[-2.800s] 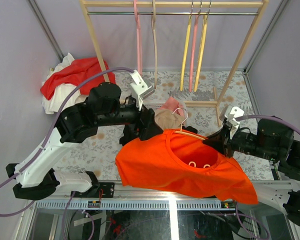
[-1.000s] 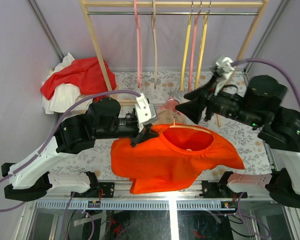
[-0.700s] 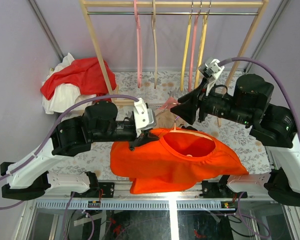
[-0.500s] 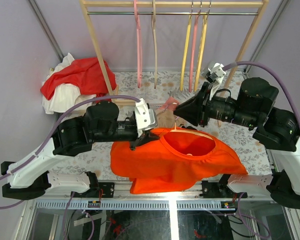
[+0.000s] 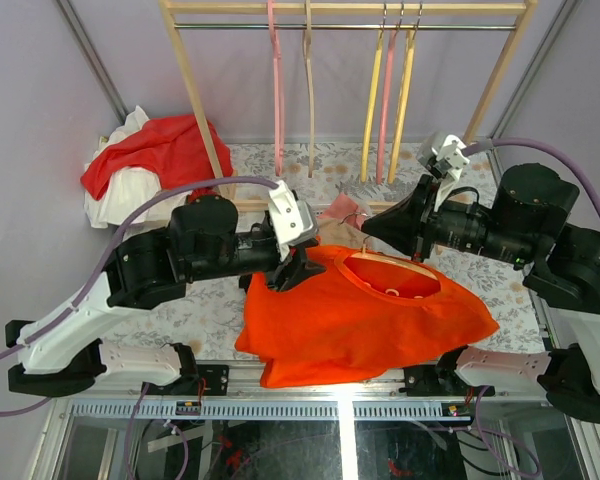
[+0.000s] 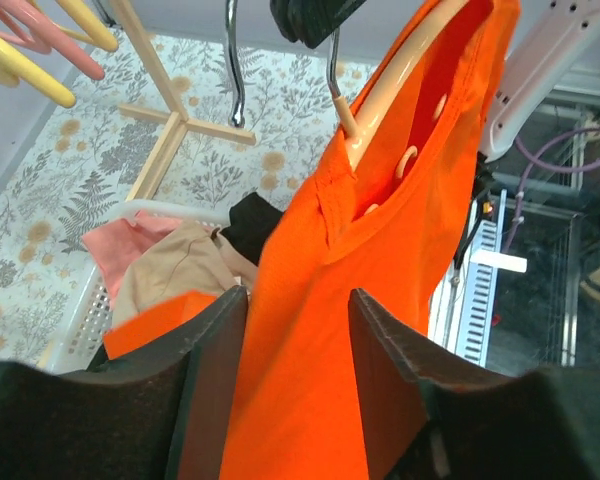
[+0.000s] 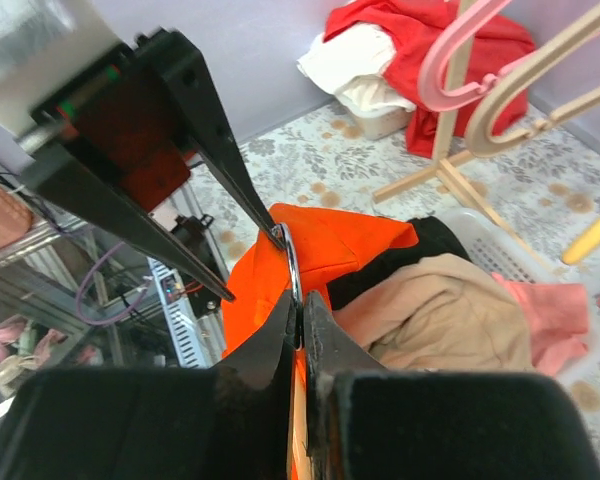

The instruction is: Place the t-shirt on the hanger

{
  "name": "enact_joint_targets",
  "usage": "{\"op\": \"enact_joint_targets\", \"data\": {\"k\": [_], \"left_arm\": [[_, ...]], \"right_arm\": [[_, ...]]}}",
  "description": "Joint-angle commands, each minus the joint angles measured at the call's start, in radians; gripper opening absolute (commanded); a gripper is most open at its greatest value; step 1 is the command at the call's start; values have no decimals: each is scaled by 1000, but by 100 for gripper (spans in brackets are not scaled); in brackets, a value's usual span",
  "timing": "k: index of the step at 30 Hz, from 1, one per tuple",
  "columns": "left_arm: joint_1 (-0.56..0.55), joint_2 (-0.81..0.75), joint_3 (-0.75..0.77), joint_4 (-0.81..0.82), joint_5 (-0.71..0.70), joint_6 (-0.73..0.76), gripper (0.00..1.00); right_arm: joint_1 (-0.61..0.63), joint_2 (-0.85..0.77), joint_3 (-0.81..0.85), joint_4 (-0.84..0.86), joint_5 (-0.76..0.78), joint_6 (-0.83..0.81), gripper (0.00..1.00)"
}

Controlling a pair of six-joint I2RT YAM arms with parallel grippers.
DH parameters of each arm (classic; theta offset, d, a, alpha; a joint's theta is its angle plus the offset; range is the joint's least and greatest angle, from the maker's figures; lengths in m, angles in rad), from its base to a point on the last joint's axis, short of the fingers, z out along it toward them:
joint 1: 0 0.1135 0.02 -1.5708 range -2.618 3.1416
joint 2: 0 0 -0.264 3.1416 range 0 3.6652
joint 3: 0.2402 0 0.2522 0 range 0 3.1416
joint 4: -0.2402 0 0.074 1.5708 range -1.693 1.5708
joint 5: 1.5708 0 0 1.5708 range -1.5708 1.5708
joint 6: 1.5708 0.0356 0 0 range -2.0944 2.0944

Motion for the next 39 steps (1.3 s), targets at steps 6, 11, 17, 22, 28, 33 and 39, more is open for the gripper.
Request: {"op": "enact_joint_targets", "data": {"k": [6,11,17,22,28,33,39], "left_arm": [[-1,-64,87,35,-183,-85,48],[-2,-214,-73,116,-399,-209,55],[-1,-382,-207,175,-574,-352,59],[-1,-470,-279,188,-596,-377,60],[-2,-567,-334,214,-481,-371,64],[-1,-574,-351,196,-208,-380,70],[-1,-603,-405,210,30,-401,71]], "right_arm": [[2,-102,61,-25,105,-94,0],[3,-166,100,-34,33,-95,0],[3,-169,192,-29,-139,-85,0],[2,-140,241,30,-338,-65,0],[2,-76,310,44,-479,-42,0],[3,-58,308,60,-542,-25,0],[3,-87,253,106,-597,9,0]]}}
